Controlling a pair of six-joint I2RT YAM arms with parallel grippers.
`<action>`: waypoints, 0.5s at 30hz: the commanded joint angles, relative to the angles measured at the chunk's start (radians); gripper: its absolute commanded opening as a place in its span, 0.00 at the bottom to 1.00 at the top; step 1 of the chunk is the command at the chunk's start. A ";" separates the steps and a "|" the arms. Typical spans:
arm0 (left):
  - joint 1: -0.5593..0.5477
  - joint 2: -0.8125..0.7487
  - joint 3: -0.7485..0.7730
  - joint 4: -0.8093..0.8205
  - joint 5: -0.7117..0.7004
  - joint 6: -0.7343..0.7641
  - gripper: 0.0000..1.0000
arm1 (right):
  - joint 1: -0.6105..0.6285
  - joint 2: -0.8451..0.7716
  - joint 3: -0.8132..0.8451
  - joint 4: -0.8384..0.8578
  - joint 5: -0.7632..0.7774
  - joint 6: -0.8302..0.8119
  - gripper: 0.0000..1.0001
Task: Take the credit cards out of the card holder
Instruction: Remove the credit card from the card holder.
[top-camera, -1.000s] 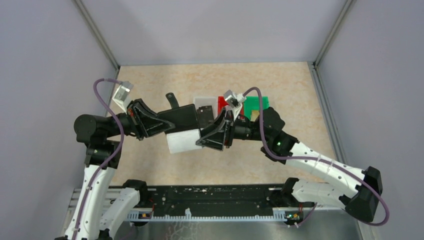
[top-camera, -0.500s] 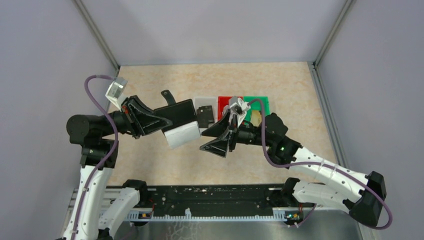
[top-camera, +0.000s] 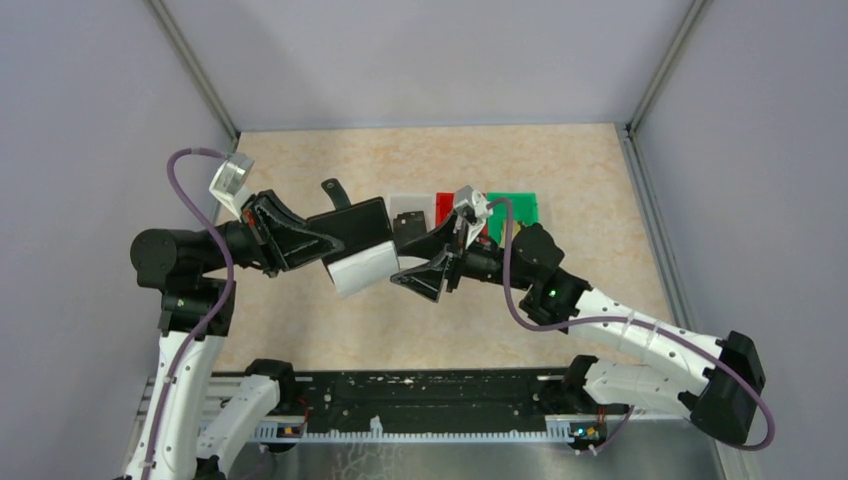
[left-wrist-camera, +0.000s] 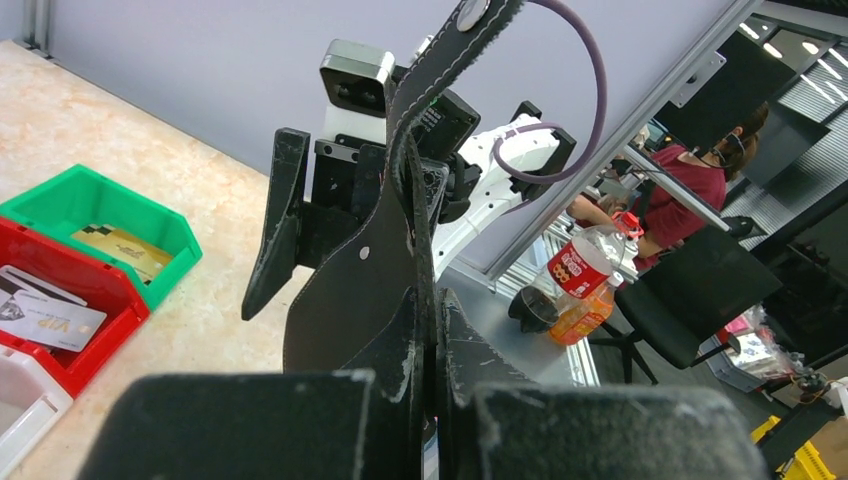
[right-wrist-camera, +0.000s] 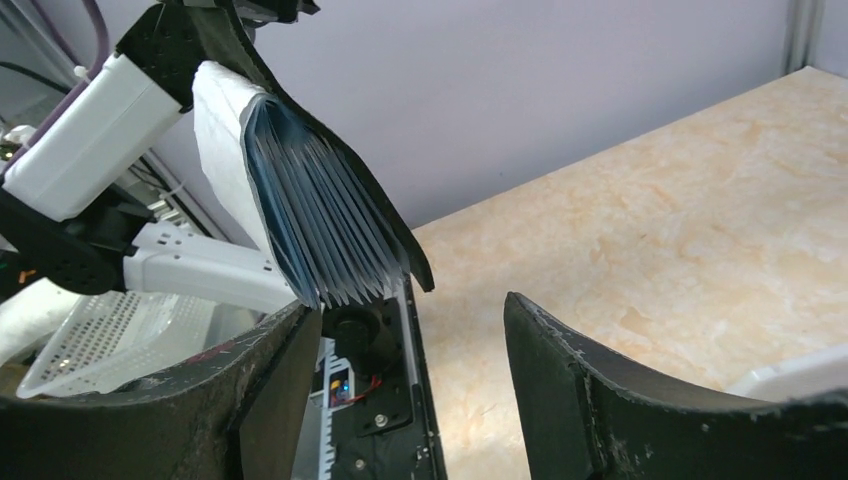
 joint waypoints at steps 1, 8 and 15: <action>0.000 -0.007 0.042 0.017 -0.022 -0.022 0.00 | -0.007 -0.001 0.048 0.095 0.045 -0.037 0.67; 0.000 -0.008 0.042 0.021 -0.019 -0.029 0.00 | -0.007 0.031 0.061 0.181 0.048 -0.032 0.67; 0.000 -0.010 0.048 0.019 -0.015 -0.035 0.00 | -0.007 0.080 0.098 0.255 0.015 -0.010 0.67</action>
